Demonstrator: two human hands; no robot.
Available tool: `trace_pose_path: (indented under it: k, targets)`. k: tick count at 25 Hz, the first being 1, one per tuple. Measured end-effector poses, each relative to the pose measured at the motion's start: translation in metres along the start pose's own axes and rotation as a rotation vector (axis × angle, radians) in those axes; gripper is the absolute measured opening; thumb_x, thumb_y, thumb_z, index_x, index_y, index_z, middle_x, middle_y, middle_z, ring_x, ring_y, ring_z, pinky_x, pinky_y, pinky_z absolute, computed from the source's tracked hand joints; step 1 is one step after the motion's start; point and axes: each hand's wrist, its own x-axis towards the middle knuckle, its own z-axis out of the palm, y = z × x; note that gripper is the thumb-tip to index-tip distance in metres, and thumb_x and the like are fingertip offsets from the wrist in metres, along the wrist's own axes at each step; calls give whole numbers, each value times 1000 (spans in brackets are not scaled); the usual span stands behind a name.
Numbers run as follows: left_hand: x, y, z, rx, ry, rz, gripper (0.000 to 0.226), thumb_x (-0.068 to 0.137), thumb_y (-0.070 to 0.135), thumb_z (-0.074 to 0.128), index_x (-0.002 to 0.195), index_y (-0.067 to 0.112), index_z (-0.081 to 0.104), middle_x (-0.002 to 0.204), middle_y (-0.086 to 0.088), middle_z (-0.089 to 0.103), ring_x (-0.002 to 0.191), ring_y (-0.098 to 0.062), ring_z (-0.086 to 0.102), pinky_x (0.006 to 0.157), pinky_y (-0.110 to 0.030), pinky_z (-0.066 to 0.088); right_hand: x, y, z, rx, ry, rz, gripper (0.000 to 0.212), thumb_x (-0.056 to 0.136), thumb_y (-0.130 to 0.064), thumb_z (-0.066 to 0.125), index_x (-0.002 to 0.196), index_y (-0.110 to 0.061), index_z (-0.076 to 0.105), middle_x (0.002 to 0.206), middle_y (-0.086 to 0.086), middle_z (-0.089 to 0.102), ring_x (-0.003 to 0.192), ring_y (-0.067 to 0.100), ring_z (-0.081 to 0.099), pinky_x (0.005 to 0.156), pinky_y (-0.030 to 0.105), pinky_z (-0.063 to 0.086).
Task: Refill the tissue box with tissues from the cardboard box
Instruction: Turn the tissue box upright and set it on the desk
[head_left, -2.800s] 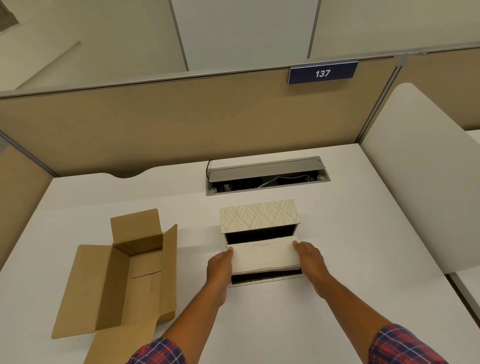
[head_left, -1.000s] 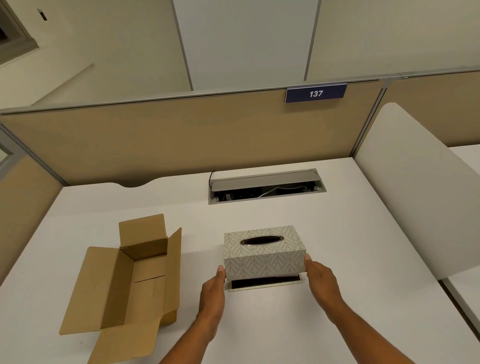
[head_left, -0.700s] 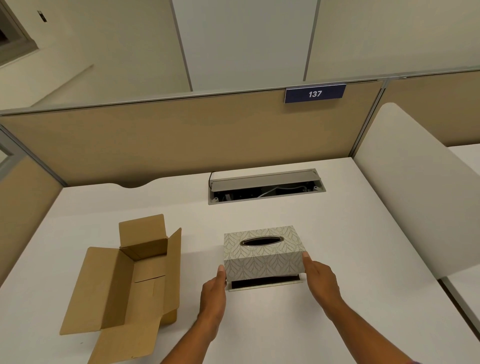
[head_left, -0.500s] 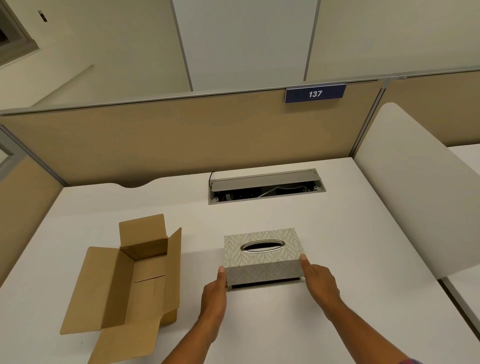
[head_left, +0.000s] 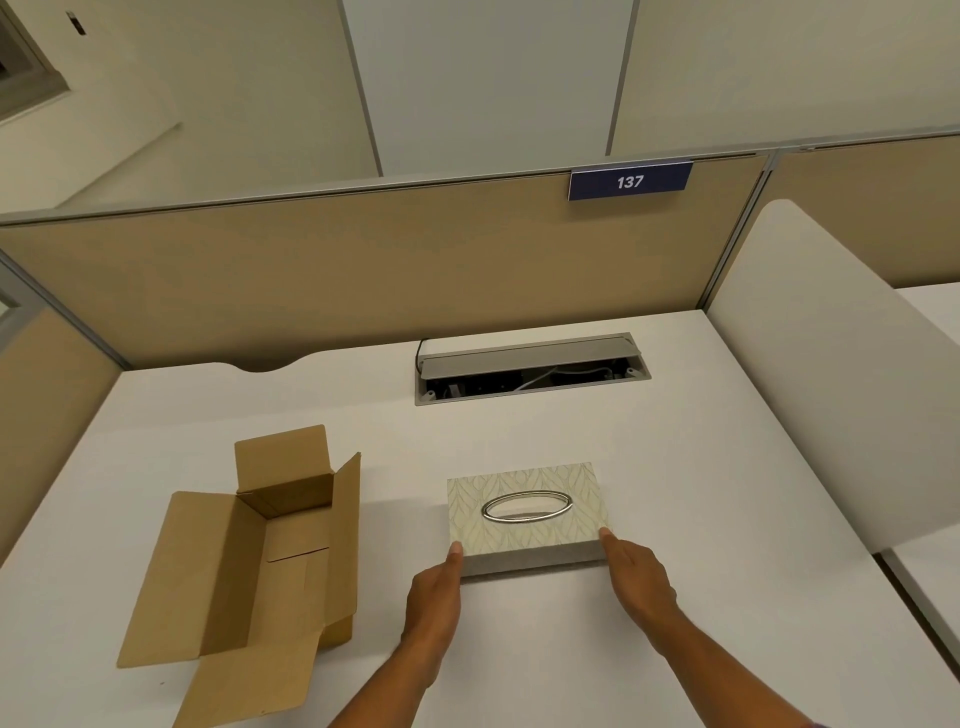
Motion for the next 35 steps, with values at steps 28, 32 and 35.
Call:
trace_pose_path:
  k: [28,32,35]
  targets:
    - [16,9,1,-4,12,81,50,107,44,46,140,9,59,129,-9,64,105,-22,55,90,-33,44,13,-5,5,-48,-34,-44,67,102,-63,28,104,-9,70,97,1,70,96,25,64,99,54,48]
    - [24,22,3,-34,16,42,50,107,45,47,137,7,59,115,-3,59,103,-22,55,88,-34,43,22,-19,5,-41,-47,-22,65,103,-63,28,95,-13,69,98,0,71,96,26,64,100,54,47]
    - [32,32,3,-57,22,18,50,106,45,48,134,5,60,106,-3,60,98,-22,54,88,-35,42,28,-31,3,-57,-42,-21,59,103,-61,28,82,-19,63,94,1,68,98,30,64,98,52,48]
